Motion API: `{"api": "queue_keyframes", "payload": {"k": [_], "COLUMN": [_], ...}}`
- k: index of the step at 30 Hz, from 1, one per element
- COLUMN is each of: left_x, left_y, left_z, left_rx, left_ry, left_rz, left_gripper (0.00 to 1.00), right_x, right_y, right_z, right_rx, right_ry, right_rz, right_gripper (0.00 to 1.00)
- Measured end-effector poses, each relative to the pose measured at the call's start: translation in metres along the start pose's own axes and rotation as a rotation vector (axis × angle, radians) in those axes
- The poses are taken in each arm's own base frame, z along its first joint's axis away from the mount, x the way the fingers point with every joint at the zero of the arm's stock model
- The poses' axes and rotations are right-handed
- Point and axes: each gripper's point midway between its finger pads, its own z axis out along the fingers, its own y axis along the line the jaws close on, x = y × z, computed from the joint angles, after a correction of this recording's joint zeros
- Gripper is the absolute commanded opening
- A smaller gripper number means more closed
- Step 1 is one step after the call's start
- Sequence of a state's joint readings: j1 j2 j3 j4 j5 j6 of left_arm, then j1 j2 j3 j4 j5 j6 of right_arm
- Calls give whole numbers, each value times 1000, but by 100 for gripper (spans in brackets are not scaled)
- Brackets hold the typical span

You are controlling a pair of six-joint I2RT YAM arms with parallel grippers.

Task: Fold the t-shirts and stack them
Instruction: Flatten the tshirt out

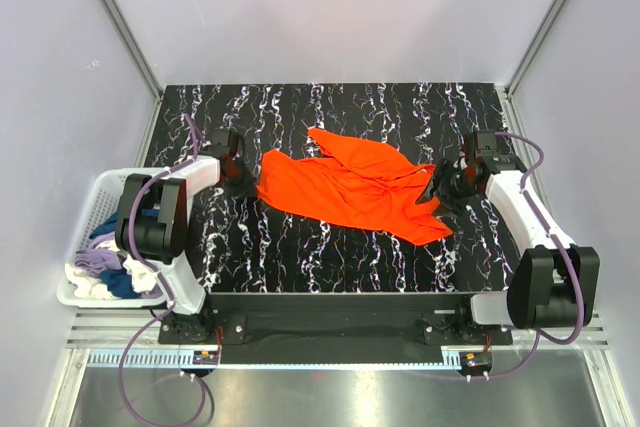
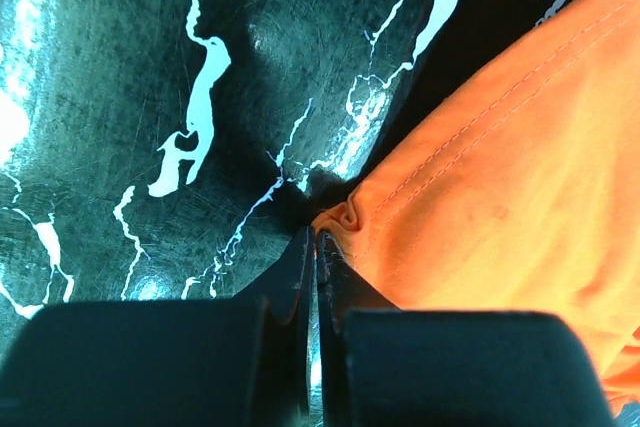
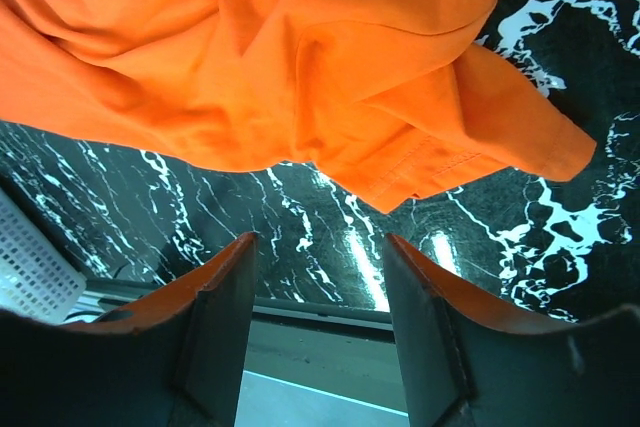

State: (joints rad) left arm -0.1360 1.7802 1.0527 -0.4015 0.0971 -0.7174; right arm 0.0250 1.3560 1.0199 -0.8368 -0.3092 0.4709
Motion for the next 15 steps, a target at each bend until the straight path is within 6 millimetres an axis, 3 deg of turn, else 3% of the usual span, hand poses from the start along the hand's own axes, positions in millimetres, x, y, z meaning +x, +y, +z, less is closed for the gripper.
{"api": "queue_keyframes", "payload": {"k": [7, 15], "left_x": [-4, -15], "left_y": [14, 29], "left_z": [-10, -83], "left_rx": [-70, -96], "left_ry": [-40, -224], "left_rz": [10, 35], "left_gripper": [0, 0], "right_x": [3, 8], "right_y": [-13, -27], "right_z": [4, 20], "right_rx": [59, 110], "right_ry": [21, 88], "right_rz": [-5, 29], "right_gripper": [55, 51]}}
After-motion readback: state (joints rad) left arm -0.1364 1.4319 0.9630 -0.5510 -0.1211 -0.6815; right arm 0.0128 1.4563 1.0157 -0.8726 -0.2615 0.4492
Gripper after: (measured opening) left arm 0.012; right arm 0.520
